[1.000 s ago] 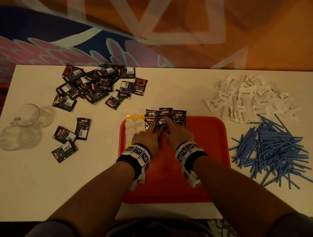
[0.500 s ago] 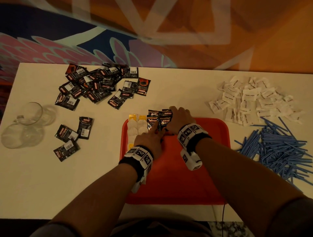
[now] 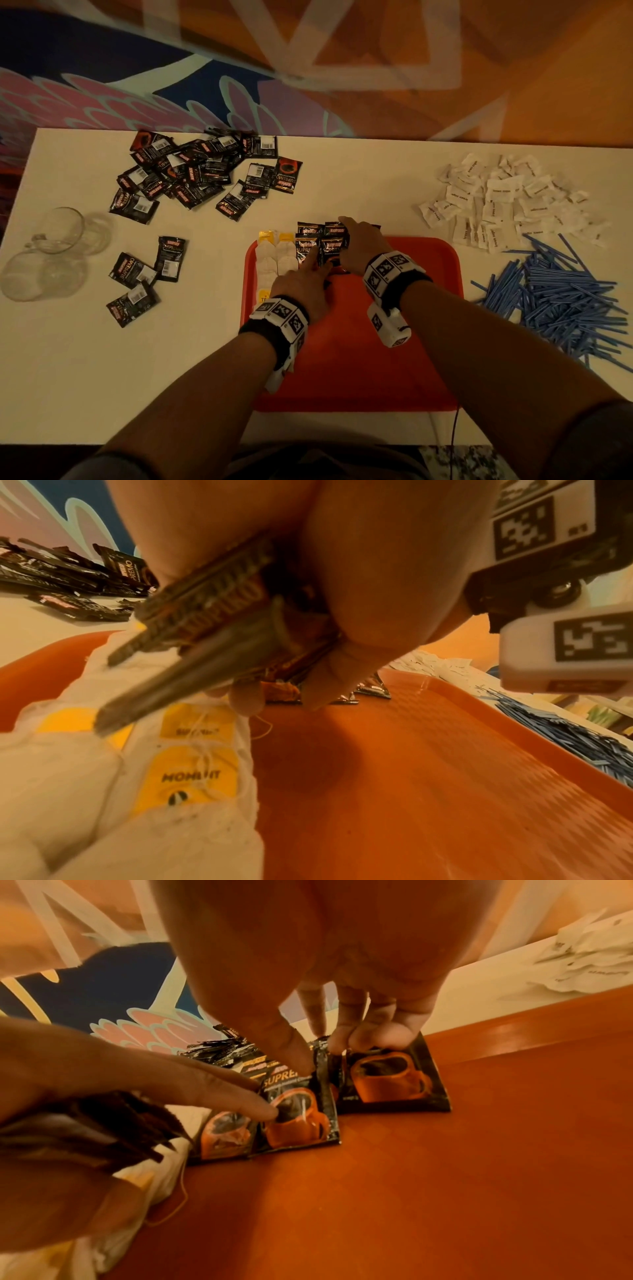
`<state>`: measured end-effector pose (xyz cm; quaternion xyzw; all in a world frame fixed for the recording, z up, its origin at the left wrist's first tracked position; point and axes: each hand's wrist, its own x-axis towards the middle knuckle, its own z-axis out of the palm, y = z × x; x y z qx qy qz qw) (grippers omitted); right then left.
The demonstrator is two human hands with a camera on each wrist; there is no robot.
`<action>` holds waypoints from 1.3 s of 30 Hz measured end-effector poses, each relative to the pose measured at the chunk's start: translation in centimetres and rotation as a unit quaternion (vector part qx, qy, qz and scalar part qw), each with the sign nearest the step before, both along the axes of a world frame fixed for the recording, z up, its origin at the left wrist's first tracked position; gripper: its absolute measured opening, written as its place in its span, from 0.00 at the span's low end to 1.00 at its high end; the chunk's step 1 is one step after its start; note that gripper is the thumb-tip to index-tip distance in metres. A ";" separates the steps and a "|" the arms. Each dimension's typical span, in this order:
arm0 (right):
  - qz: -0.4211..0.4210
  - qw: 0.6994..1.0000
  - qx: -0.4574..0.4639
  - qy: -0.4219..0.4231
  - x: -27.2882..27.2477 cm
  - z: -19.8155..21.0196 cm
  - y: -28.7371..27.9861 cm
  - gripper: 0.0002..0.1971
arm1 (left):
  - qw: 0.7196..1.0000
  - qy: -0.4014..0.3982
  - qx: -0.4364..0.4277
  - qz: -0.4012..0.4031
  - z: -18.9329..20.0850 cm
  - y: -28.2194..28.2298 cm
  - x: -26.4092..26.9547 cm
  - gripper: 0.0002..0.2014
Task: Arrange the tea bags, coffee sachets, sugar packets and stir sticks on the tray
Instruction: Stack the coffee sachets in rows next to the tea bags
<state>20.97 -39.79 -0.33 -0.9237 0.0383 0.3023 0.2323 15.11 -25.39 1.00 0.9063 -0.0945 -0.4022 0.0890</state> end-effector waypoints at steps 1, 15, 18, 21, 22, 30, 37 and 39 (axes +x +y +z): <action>-0.006 1.000 0.005 -0.009 -0.1 0.0 -0.1 0.40 | 1.000 -0.002 -0.002 0.001 0.0 0.0 0.0 0.38; -0.149 0.979 0.127 -0.051 -3.9 1.2 -3.7 0.10 | 0.914 -0.082 -0.223 0.328 1.7 1.9 0.1 0.04; -0.142 0.968 0.202 -0.037 -4.9 2.6 -2.9 0.06 | 0.820 -0.007 -0.314 0.479 2.1 2.3 0.3 0.02; -0.149 0.950 0.273 0.001 -5.6 4.1 -1.5 0.12 | 0.749 0.022 -0.379 0.542 3.4 1.9 -0.1 0.10; -0.149 0.946 0.289 0.007 -5.8 4.5 -1.2 0.13 | 0.736 0.023 -0.393 0.550 3.8 1.7 -0.2 0.11; -0.192 0.940 0.281 -0.026 -6.6 5.8 -1.6 0.20 | 0.738 -0.043 -0.378 0.557 5.7 -0.2 -1.3 0.20; -0.146 0.951 0.199 -0.187 -7.8 8.3 -1.8 0.08 | 0.753 -0.068 -0.403 0.515 7.6 -2.3 -2.6 0.17; -0.101 0.948 0.219 -0.205 -8.3 8.6 -1.3 0.10 | 0.732 -0.046 -0.419 0.536 7.9 -2.8 -2.6 0.15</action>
